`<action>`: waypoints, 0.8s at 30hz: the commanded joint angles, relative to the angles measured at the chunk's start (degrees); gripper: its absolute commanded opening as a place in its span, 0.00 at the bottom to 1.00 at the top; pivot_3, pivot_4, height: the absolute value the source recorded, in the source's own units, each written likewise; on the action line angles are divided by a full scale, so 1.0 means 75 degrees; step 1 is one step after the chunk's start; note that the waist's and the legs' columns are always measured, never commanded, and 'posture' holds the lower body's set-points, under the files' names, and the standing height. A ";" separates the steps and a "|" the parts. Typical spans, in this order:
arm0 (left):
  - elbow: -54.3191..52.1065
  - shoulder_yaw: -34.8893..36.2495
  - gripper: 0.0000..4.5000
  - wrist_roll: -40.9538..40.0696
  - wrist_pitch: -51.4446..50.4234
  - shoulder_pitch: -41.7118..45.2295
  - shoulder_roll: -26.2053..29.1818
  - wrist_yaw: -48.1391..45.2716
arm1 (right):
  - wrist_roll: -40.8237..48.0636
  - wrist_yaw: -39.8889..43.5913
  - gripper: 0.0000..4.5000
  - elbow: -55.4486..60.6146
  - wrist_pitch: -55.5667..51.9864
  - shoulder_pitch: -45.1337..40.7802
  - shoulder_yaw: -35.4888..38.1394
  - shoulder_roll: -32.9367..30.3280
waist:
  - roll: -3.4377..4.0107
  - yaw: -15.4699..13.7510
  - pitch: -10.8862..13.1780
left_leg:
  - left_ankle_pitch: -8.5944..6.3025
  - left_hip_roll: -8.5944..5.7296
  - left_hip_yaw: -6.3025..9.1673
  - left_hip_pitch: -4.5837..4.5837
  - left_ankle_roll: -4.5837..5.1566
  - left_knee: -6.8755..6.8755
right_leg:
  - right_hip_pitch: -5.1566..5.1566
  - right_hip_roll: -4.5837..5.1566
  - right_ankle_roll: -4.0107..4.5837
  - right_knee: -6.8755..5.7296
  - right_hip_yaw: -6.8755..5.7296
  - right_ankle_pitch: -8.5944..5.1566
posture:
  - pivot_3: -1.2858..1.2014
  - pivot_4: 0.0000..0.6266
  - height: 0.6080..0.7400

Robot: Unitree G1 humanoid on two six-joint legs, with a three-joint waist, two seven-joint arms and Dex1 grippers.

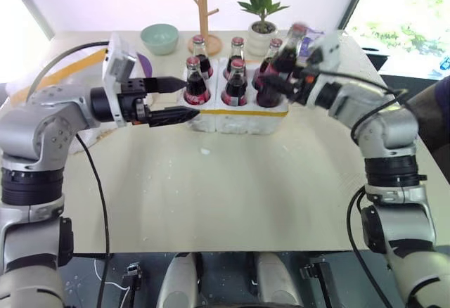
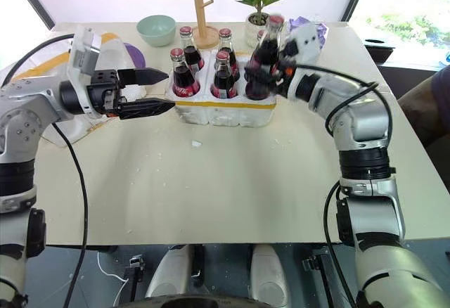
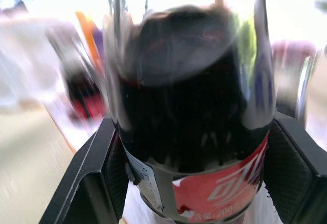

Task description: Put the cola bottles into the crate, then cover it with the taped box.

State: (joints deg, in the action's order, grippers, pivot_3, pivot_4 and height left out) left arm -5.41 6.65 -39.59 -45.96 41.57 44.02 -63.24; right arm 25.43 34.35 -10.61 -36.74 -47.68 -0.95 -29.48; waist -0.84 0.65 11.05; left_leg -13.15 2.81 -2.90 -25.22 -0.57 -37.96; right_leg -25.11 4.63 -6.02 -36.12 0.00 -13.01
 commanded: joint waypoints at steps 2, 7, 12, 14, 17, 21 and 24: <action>-0.0364 0.0539 1.00 -0.0235 0.0019 -0.0095 0.0329 0.0099 | -0.0612 -0.0115 0.62 -0.0402 0.0608 -0.0046 -0.0090 0.0231 | 0.0000 0.0008 0.0000 | 0.0001 0.0004 0.0009 -0.0015 0.0000 0.0000 | -0.0017 -0.0008 -0.0001 -0.0007 -0.0005 0.0001 | 0.52 0.24 1.00; -0.0231 0.0923 1.00 -0.0322 -0.0081 -0.0177 0.1012 -0.0042 | -0.0994 -0.0043 0.99 -0.0735 0.0742 0.0105 -0.0213 0.0348 | -0.0004 0.0019 -0.0002 | 0.0001 0.0004 0.0008 -0.0015 0.0000 -0.0003 | -0.0015 -0.0007 0.0000 -0.0005 -0.0007 0.0001 | 0.52 0.24 1.00; 0.0147 0.1401 1.00 -0.0224 -0.0183 -0.0458 0.2556 -0.0837 | -0.0608 0.0529 0.99 0.0113 0.0395 0.0390 0.0265 -0.0174 | -0.0003 0.0008 -0.0001 | 0.0003 0.0004 0.0008 -0.0015 -0.0004 -0.0009 | -0.0014 -0.0006 0.0001 -0.0006 -0.0007 0.0000 | 0.52 0.24 1.00; 0.0790 0.1811 1.00 -0.0072 -0.0240 -0.0766 0.3813 -0.1652 | -0.0078 0.1329 0.99 0.0987 0.0003 0.0662 0.0692 -0.0998 | -0.0005 -0.0017 0.0002 | 0.0003 0.0005 0.0008 -0.0019 -0.0004 -0.0004 | -0.0019 -0.0004 0.0002 -0.0004 -0.0008 -0.0001 | 0.52 0.24 1.00; 0.2308 0.2324 1.00 0.0978 0.0535 -0.1909 0.5387 -0.2739 | 0.0452 0.2178 0.99 0.1782 -0.0594 0.0998 0.1166 -0.2200 | -0.0004 0.0015 0.0011 | 0.0001 0.0003 -0.0006 -0.0027 -0.0004 0.0013 | -0.0033 0.0006 0.0008 0.0012 -0.0011 -0.0006 | 0.52 0.24 1.00; 0.5053 0.2843 1.00 0.2000 0.2284 -0.3893 0.7007 -0.3889 | 0.0626 0.2497 0.99 0.1879 -0.0925 0.1171 0.1694 -0.3198 | -0.0004 0.0106 0.0008 | -0.0002 0.0014 -0.0033 0.0006 -0.0003 0.0042 | -0.0042 0.0006 0.0045 0.0009 -0.0011 -0.0027 | 0.52 0.24 1.00; 0.6540 0.2221 1.00 0.2527 0.3514 -0.3730 0.7346 -0.3901 | 0.0770 0.2576 0.99 0.1708 -0.1035 0.1013 0.1954 -0.3392 | -0.0016 0.0118 0.0001 | 0.0002 0.0026 -0.0031 0.0032 -0.0013 0.0056 | -0.0035 0.0000 0.0090 0.0002 -0.0015 -0.0047 | 0.52 0.24 1.00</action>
State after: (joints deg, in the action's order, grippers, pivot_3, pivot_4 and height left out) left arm 38.79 24.59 -22.99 -25.40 12.28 96.66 -91.87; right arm 29.95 53.01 1.52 -44.34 -38.53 11.98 -54.00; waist -0.96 1.54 11.06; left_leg -13.14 3.01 -3.13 -24.98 -0.69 -37.53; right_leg -25.38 4.64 -5.32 -36.11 -0.12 -13.35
